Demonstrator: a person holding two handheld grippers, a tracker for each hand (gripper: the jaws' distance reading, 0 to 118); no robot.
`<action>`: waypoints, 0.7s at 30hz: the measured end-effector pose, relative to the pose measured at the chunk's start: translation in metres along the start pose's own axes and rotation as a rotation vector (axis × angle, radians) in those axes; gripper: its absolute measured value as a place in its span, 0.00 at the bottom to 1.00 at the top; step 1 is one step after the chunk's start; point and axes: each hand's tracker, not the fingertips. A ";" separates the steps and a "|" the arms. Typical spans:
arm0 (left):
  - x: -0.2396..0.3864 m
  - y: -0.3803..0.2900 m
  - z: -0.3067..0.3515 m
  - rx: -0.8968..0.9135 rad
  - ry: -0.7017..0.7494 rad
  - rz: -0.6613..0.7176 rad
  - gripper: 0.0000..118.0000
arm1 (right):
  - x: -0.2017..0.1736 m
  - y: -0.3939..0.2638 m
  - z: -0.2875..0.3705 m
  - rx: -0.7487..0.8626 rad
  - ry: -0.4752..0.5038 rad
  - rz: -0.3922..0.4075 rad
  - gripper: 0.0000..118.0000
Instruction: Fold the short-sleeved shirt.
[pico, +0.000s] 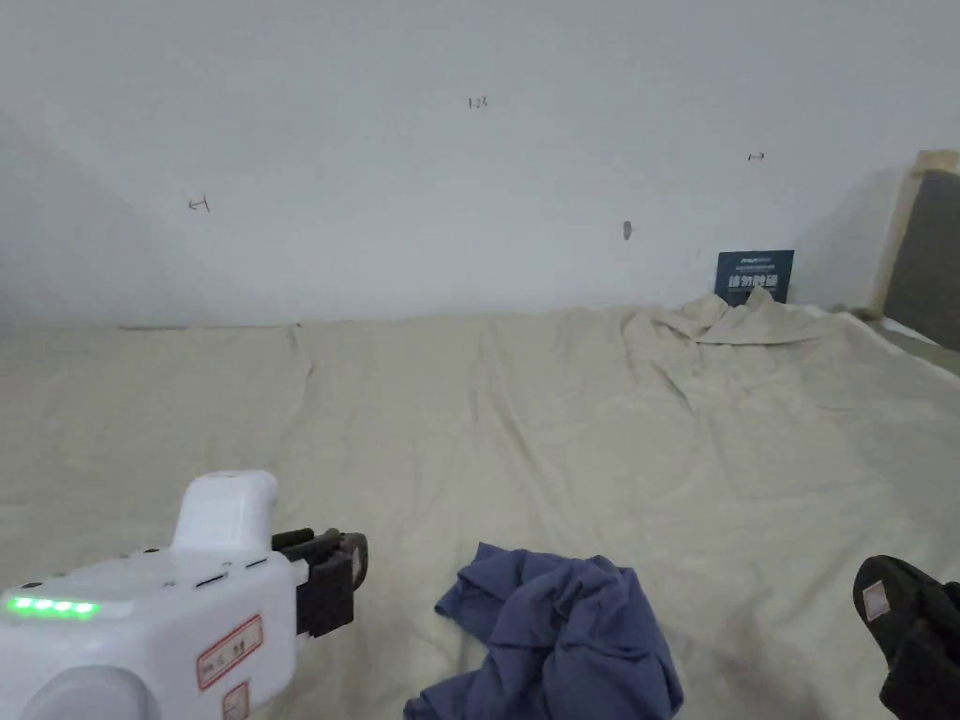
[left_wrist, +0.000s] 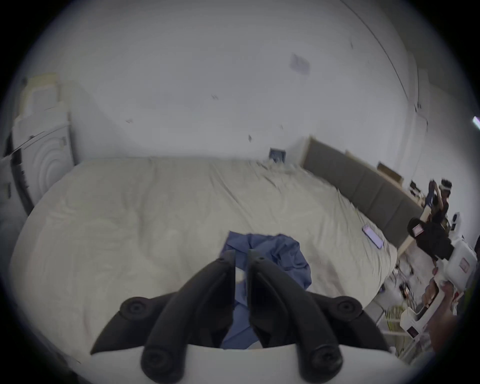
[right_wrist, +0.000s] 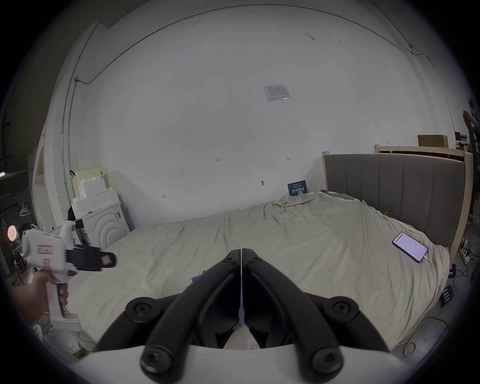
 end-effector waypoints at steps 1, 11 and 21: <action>-0.005 -0.004 0.017 0.037 0.020 0.015 0.02 | -0.004 0.000 0.002 0.007 0.006 0.008 0.03; -0.029 -0.054 0.101 0.287 0.121 0.173 0.00 | -0.029 -0.007 0.006 0.020 0.045 0.040 0.03; -0.072 -0.071 -0.034 -0.462 0.134 0.045 0.00 | -0.042 -0.015 -0.006 -0.029 0.095 0.073 0.03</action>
